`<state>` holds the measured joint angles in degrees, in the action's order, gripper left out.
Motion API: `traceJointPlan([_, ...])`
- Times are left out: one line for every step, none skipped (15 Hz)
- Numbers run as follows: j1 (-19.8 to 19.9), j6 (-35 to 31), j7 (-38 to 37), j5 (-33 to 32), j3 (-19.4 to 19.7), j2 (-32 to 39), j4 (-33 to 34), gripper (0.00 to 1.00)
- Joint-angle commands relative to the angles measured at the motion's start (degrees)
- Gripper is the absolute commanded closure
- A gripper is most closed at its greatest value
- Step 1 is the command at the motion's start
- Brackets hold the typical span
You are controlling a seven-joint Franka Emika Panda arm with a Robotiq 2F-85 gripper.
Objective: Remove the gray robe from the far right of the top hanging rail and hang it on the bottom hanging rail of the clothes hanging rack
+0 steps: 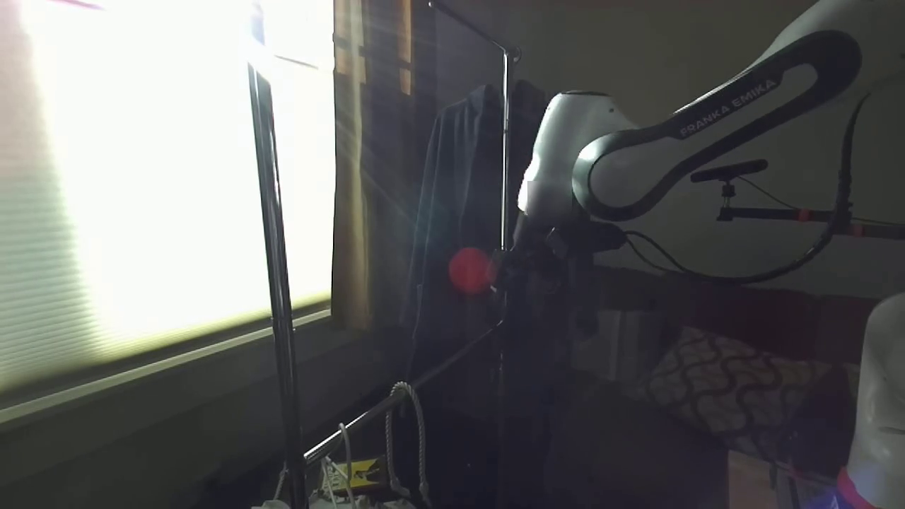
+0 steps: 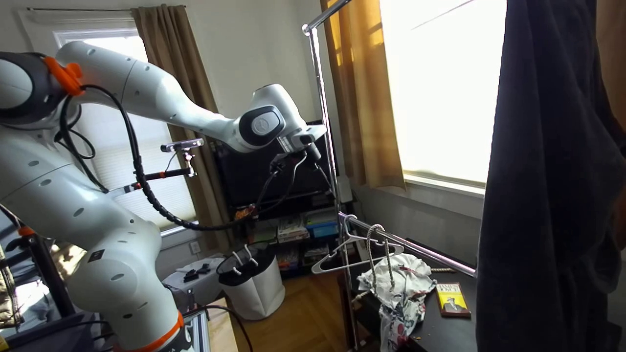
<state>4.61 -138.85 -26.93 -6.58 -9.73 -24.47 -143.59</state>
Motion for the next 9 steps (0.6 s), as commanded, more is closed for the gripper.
traceJointPlan([0.29,0.19,0.79,0.02,0.92,-0.71,0.45,0.0])
traceJointPlan([0.31,0.19,0.88,0.03,1.01,-0.8,0.49,0.0])
traceJointPlan([0.2,0.2,0.85,0.0,0.82,-0.51,0.49,0.0])
traceJointPlan([0.04,0.2,0.73,-0.03,0.52,-0.15,0.49,0.0])
traceJointPlan([-0.11,0.2,0.63,-0.05,0.32,0.14,0.49,0.0])
traceJointPlan([-0.15,0.2,0.6,-0.07,0.25,0.29,0.49,0.0])
traceJointPlan([-0.15,0.2,0.6,-0.07,0.27,0.36,0.49,0.0])
traceJointPlan([-0.15,0.2,0.6,-0.07,0.27,0.38,0.49,0.0])
traceJointPlan([-0.15,0.2,0.6,-0.07,0.26,0.38,0.49,0.0])
